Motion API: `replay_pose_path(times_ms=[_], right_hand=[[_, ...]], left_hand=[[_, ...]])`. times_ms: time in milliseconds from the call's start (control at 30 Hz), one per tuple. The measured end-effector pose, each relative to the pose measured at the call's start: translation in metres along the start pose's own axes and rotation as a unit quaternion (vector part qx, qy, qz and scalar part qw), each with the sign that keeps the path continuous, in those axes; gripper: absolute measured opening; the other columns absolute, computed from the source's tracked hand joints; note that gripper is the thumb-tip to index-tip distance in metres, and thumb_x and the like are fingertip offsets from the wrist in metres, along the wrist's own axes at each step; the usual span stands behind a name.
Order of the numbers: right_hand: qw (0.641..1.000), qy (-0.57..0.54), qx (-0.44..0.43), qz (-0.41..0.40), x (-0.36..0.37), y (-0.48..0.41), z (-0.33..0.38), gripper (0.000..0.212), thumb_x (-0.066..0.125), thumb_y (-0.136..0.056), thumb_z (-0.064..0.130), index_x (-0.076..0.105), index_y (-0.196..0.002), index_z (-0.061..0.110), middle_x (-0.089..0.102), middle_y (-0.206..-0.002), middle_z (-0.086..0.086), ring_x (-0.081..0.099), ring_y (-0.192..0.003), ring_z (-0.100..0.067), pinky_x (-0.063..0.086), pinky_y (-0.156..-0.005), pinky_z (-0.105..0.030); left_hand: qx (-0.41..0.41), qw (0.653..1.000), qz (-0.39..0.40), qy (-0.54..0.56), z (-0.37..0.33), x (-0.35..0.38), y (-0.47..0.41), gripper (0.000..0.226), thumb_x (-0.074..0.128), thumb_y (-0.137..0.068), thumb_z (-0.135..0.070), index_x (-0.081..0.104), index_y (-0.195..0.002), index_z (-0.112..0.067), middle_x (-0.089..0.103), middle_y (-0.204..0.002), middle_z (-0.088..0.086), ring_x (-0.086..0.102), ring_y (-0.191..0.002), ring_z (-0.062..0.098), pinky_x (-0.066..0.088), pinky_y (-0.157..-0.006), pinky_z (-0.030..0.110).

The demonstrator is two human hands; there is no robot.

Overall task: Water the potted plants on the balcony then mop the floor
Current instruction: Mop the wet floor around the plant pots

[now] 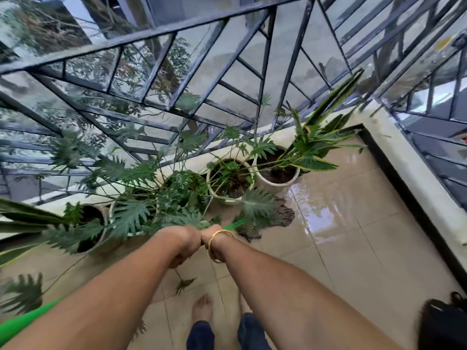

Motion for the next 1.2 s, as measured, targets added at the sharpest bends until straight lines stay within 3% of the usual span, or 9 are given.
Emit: replay_pose_path(times_ms=[67, 400, 500, 600, 767, 933, 1067, 1133, 1200], right_hand=[[1.0, -0.005, -0.01, 0.002, 0.011, 0.003, -0.002, 0.024, 0.067, -0.084, 0.031, 0.063, -0.094, 0.01, 0.063, -0.088, -0.009, 0.055, -0.072, -0.026, 0.041, -0.053, -0.029], [0.996, 0.002, 0.015, -0.091, -0.084, -0.01, -0.056, 0.026, 0.072, -0.076, 0.032, 0.064, -0.083, 0.008, 0.066, -0.087, -0.012, 0.057, -0.072, -0.025, 0.045, -0.066, -0.033], [0.991, -0.006, 0.038, -0.126, -0.132, -0.028, -0.081, 0.026, 0.074, -0.078, 0.031, 0.062, -0.091, 0.012, 0.061, -0.082, -0.01, 0.051, -0.064, -0.023, 0.042, -0.06, -0.03], [0.983, -0.014, 0.05, -0.178, -0.178, -0.041, -0.103, 0.021, 0.074, -0.079, 0.024, 0.065, -0.091, 0.009, 0.06, -0.072, -0.008, 0.046, -0.056, -0.02, 0.037, -0.049, -0.026], [0.974, -0.061, 0.05, -0.213, -0.247, -0.076, -0.154, 0.007, 0.067, -0.086, 0.015, 0.062, -0.085, 0.011, 0.067, -0.095, -0.012, 0.059, -0.082, -0.025, 0.054, -0.076, -0.041], [0.956, -0.118, 0.087, -0.253, -0.292, -0.127, -0.228, 0.038, 0.073, -0.048, 0.024, 0.068, -0.078, 0.0, 0.078, -0.09, -0.02, 0.066, -0.074, -0.027, 0.061, -0.075, -0.061], [0.962, -0.16, 0.1, -0.197, -0.284, -0.09, -0.228, 0.024, 0.073, -0.078, 0.013, 0.063, -0.098, 0.004, 0.067, -0.105, -0.018, 0.059, -0.09, -0.028, 0.055, -0.087, -0.045], [0.968, -0.146, 0.092, -0.183, -0.267, -0.055, -0.207, 0.011, 0.065, -0.093, 0.011, 0.056, -0.086, 0.011, 0.057, -0.105, -0.014, 0.056, -0.097, -0.028, 0.052, -0.093, -0.041], [0.977, -0.094, 0.089, -0.168, -0.25, -0.045, -0.197, 0.027, 0.062, -0.094, 0.012, 0.051, -0.07, 0.014, 0.058, -0.1, -0.013, 0.055, -0.093, -0.026, 0.049, -0.085, -0.033]], left_hand=[[-0.007, 1.0, 0.001, 0.001, 0.007, 0.002, 0.01, 0.021, 0.046, -0.102, 0.005, 0.059, -0.118, -0.001, 0.068, -0.091, 0.023, 0.05, -0.049, 0.021, 0.045, -0.043, 0.025], [0.065, 0.992, -0.029, 0.109, -0.081, 0.017, -0.031, 0.026, 0.04, -0.101, 0.001, 0.061, -0.113, 0.007, 0.07, -0.096, 0.025, 0.061, -0.067, 0.03, 0.052, -0.065, 0.038], [0.064, 0.99, -0.015, 0.125, -0.128, 0.017, -0.053, 0.046, 0.024, -0.1, 0.002, 0.043, -0.142, 0.0, 0.059, -0.08, 0.022, 0.048, -0.053, 0.026, 0.042, -0.051, 0.034], [0.091, 0.99, -0.009, 0.106, -0.173, 0.011, -0.057, 0.049, 0.025, -0.102, 0.006, 0.035, -0.15, 0.0, 0.063, -0.098, 0.027, 0.05, -0.053, 0.025, 0.043, -0.047, 0.034], [0.182, 0.978, -0.09, -0.043, -0.247, 0.01, -0.07, 0.052, 0.052, -0.098, -0.001, 0.045, -0.149, -0.005, 0.062, -0.137, 0.016, 0.062, -0.121, 0.031, 0.052, -0.096, 0.042], [0.214, 0.966, -0.066, -0.128, -0.297, 0.017, -0.087, 0.049, 0.055, -0.097, -0.007, 0.051, -0.145, -0.004, 0.051, -0.15, 0.013, 0.052, -0.134, 0.03, 0.046, -0.107, 0.045], [0.211, 0.962, -0.037, -0.171, -0.303, 0.033, -0.092, 0.05, 0.052, -0.1, -0.014, 0.047, -0.149, -0.008, 0.045, -0.156, 0.008, 0.045, -0.14, 0.026, 0.042, -0.11, 0.042], [0.199, 0.964, -0.026, -0.174, -0.294, 0.041, -0.093, 0.048, 0.052, -0.1, -0.015, 0.049, -0.148, -0.01, 0.046, -0.155, 0.006, 0.046, -0.14, 0.024, 0.041, -0.109, 0.039], [0.178, 0.971, -0.014, -0.161, -0.279, 0.044, -0.091, 0.048, 0.052, -0.1, -0.012, 0.05, -0.147, -0.008, 0.049, -0.153, 0.008, 0.048, -0.138, 0.025, 0.042, -0.108, 0.04]])
Point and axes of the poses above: each hand's wrist, its own y-axis away from the middle knuckle, its own x-axis out of the palm, z = x × y, the point moved 1 cm from there along -y, towards the middle knuckle
